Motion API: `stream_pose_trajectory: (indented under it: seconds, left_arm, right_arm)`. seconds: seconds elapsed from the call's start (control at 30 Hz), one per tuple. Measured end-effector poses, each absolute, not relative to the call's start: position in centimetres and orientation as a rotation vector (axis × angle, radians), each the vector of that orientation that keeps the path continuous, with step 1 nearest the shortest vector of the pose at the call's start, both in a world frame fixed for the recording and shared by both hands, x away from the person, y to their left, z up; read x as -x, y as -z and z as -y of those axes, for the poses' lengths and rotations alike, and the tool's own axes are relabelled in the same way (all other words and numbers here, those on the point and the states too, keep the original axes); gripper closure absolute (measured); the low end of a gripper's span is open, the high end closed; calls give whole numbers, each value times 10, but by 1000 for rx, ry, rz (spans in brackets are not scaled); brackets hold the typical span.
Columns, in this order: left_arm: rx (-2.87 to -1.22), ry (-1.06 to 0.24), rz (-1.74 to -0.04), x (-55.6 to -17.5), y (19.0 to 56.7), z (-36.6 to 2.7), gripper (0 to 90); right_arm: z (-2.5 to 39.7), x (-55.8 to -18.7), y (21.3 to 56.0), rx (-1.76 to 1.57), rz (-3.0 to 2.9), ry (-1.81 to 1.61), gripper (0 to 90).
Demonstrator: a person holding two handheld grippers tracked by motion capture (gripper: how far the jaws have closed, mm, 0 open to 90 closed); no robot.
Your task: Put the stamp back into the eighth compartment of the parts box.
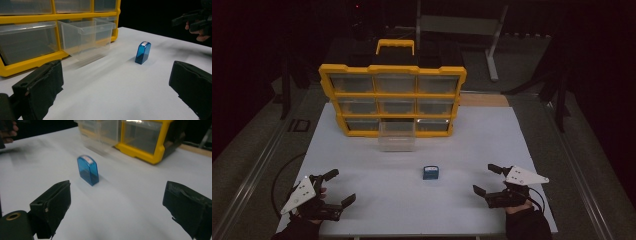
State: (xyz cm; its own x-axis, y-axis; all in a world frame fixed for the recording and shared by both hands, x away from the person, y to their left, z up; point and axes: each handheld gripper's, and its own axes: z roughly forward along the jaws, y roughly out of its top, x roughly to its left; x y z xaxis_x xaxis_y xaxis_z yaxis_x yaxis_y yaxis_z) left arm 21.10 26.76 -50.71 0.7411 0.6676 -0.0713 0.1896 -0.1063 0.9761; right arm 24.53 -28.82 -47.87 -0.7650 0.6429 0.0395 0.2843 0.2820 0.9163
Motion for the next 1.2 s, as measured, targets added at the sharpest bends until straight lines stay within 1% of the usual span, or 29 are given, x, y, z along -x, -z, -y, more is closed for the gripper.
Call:
stream_pose_trajectory:
  seconds: [0.03,0.27,0.53,0.93,1.2]
  left_arm:
    - [-1663,-463,-695,-211,507,-268,1]
    - [-1667,-461,-693,-211,507,-267,1]
    - [-1668,-460,-693,-211,507,-267,1]
    - [-1669,-457,-694,-211,507,-267,1]
    - [-1665,-456,-694,-211,507,-267,1]
  right_arm:
    - [286,-248,472,-819,-2220,-1476,79]
    - [276,-257,453,-753,-2223,-1476,80]
    - [264,-267,441,-704,-2240,-1496,80]
    - [240,-283,438,-662,-2285,-1531,79]
    - [219,-295,447,-618,-2360,-1539,78]
